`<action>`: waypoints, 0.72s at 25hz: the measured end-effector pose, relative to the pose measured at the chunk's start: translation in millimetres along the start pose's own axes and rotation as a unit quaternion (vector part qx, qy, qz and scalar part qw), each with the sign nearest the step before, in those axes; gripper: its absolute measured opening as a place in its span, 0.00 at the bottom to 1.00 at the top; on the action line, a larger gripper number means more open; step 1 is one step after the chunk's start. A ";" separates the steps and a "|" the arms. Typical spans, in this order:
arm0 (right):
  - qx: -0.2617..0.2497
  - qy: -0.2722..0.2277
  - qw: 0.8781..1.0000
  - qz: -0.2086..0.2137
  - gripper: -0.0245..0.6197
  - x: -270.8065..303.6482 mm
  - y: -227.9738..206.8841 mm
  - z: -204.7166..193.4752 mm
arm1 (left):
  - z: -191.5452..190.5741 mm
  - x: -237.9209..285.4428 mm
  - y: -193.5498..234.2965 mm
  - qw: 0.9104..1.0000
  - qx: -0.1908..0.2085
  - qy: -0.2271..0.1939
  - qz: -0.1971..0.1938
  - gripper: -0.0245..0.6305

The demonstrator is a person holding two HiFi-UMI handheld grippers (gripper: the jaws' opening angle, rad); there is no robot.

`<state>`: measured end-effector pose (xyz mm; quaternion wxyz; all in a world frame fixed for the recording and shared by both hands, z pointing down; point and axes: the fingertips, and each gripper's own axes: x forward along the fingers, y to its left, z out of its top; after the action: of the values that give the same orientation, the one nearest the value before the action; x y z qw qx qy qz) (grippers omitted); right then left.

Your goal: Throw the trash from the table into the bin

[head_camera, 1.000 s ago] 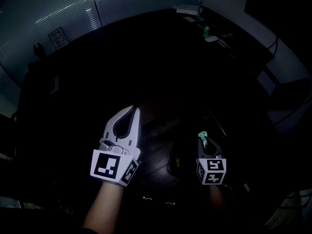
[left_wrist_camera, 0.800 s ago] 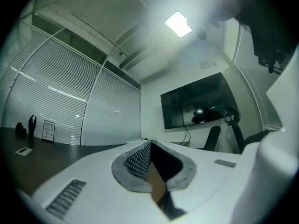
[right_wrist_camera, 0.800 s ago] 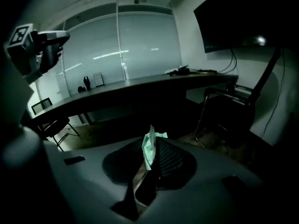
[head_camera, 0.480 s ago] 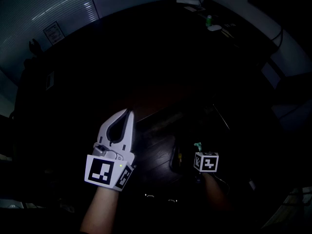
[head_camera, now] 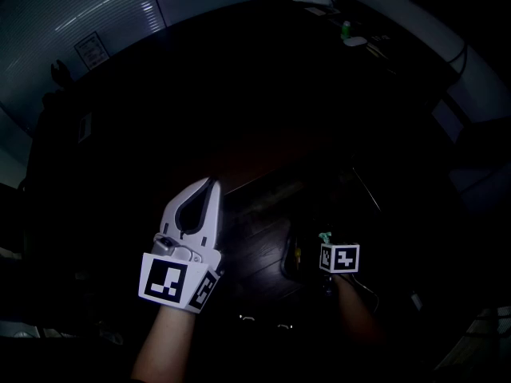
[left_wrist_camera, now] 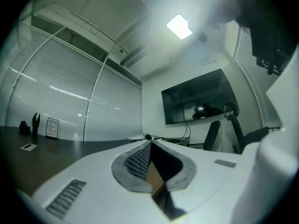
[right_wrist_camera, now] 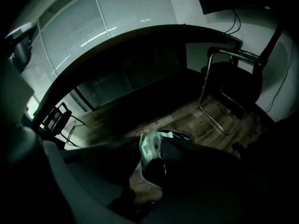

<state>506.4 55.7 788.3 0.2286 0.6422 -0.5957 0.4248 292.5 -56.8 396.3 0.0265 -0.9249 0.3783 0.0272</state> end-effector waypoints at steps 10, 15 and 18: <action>0.006 0.003 1.000 0.017 0.36 -2.8 2.4 -2.6 | 1.2 -4.7 -2.6 1.000 -0.001 -0.003 -0.001 0.04; 0.011 0.000 1.000 0.027 0.48 -2.8 6.4 -2.2 | 2.1 -5.7 -4.4 1.000 -0.001 -0.005 -0.003 0.04; 0.018 -0.009 0.999 0.030 0.48 -5.9 8.0 1.3 | 1.2 -6.5 -3.6 1.000 -0.002 -0.003 -0.002 0.04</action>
<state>499.5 56.6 781.1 0.1994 0.6318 -0.6090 0.4362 290.4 -49.7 395.7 0.0258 -0.9255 0.3765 0.0307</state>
